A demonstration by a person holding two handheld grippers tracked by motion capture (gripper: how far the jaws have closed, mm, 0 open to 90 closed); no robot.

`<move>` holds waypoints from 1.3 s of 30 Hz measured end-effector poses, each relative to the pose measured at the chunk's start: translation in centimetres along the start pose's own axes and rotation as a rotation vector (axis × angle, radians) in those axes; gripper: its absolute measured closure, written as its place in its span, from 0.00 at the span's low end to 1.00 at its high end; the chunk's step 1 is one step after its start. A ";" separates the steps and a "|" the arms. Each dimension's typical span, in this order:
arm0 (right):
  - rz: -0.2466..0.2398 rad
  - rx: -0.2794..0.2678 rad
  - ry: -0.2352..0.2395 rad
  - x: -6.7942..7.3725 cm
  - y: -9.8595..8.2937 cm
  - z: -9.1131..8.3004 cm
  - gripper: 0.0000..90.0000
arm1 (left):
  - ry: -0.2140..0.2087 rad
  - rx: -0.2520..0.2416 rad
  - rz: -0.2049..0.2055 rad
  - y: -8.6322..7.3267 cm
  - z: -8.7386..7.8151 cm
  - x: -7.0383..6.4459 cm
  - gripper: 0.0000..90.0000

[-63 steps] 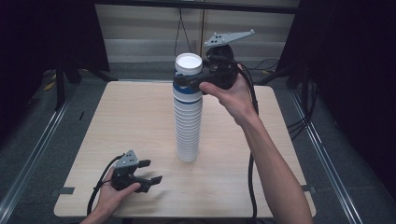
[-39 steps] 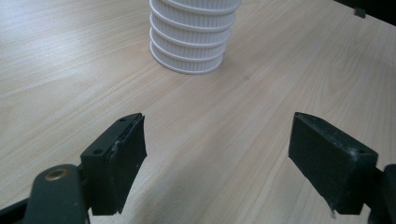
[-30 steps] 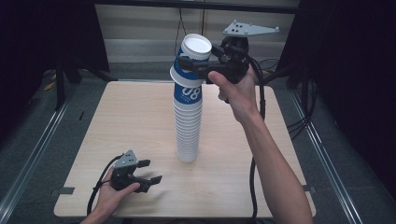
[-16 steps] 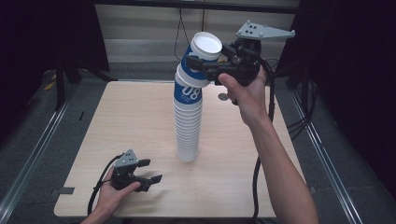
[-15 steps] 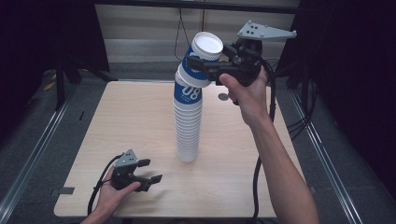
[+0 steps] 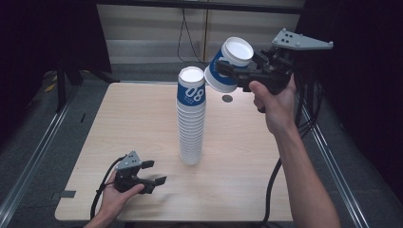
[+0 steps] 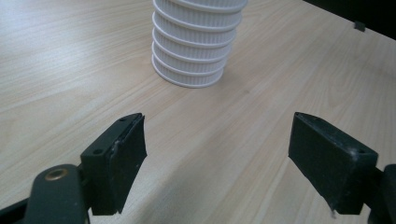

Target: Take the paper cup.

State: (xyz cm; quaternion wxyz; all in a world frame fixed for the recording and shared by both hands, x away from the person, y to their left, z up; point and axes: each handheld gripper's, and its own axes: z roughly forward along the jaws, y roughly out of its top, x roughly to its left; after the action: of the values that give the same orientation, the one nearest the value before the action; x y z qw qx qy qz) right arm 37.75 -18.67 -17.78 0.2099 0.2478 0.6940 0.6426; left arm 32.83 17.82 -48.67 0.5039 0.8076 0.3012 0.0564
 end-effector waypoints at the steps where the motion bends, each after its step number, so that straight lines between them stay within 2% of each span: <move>1: -0.013 0.008 -0.024 0.0 -0.4 -0.8 0.30 | 0.002 -0.003 -0.006 0.0 -0.1 0.0 0.21; 4: -0.008 0.007 -0.031 0.0 -0.9 -1.3 0.30 | -0.005 -0.012 -0.008 0.1 -0.3 0.1 0.21; 6: 0.004 0.021 -0.043 -0.2 -2.0 -2.0 0.30 | -0.009 -0.022 -0.006 0.3 -0.4 0.0 0.19; 9: 0.008 0.032 -0.046 -0.3 -2.8 -2.4 0.30 | -0.030 -0.046 -0.024 0.6 -0.6 0.0 0.17; 10: 0.016 0.052 -0.045 -0.3 -3.7 -2.5 0.30 | -0.060 -0.065 -0.043 0.8 -0.5 0.1 0.17; 14: 0.031 0.073 -0.029 -0.4 -5.8 -2.8 0.30 | -0.059 -0.061 -0.034 1.1 -0.3 0.0 0.17; 15: 0.031 0.073 -0.029 -0.4 -5.8 -2.8 0.30 | -0.059 -0.058 -0.033 1.2 -0.3 0.0 0.17; 17: 0.038 0.108 -0.028 -0.4 -7.4 -2.7 0.30 | -0.061 -0.064 -0.035 1.4 -0.2 -0.1 0.17; 18: 0.038 0.108 -0.028 -0.4 -7.4 -2.7 0.30 | -0.064 -0.064 -0.025 1.6 -0.3 -0.2 0.17; 20: 0.040 0.133 -0.034 -0.1 -9.0 -2.6 0.30 | -0.073 -0.066 -0.005 1.9 -0.2 -0.3 0.17; 22: 0.042 0.149 -0.050 0.0 -9.6 -2.5 0.30 | -0.083 -0.062 -0.006 2.2 0.0 -0.4 0.17; 23: 0.046 0.157 -0.046 0.2 -10.7 -2.5 0.30 | -0.099 -0.052 0.000 2.5 0.4 -0.6 0.17; 25: 0.045 0.157 -0.044 0.3 -11.2 -2.5 0.30 | -0.101 -0.048 0.011 2.7 0.5 -0.6 0.17; 27: 0.060 0.161 -0.033 0.6 -12.5 -2.6 0.30 | -0.113 -0.046 0.018 3.2 0.8 -0.8 0.17; 29: 0.065 0.160 -0.030 0.6 -12.9 -2.6 0.30 | -0.118 -0.051 0.028 3.8 1.0 -1.0 0.17; 31: 0.090 0.148 -0.022 0.8 -13.7 -2.7 0.30 | -0.125 -0.063 0.039 4.5 1.3 -1.2 0.17; 33: 0.096 0.153 -0.021 1.1 -14.7 -2.7 0.30 | -0.149 -0.074 0.036 5.0 1.8 -1.5 0.17; 35: 0.105 0.155 -0.015 1.3 -15.6 -2.6 0.30 | -0.157 -0.072 0.036 5.3 2.1 -1.7 0.17; 37: 0.113 0.159 -0.004 1.5 -16.9 -2.4 0.30 | -0.154 -0.079 0.063 5.9 2.5 -2.2 0.18; 39: 0.122 0.170 0.002 1.6 -17.3 -2.3 0.30 | -0.161 -0.077 0.071 6.1 2.5 -2.3 0.18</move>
State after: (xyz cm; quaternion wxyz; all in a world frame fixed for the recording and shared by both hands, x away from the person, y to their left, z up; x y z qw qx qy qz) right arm 33.79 -20.33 -34.73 0.1479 0.3056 0.7300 0.5931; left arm 34.60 12.69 -44.19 0.5549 0.7996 0.2286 0.0205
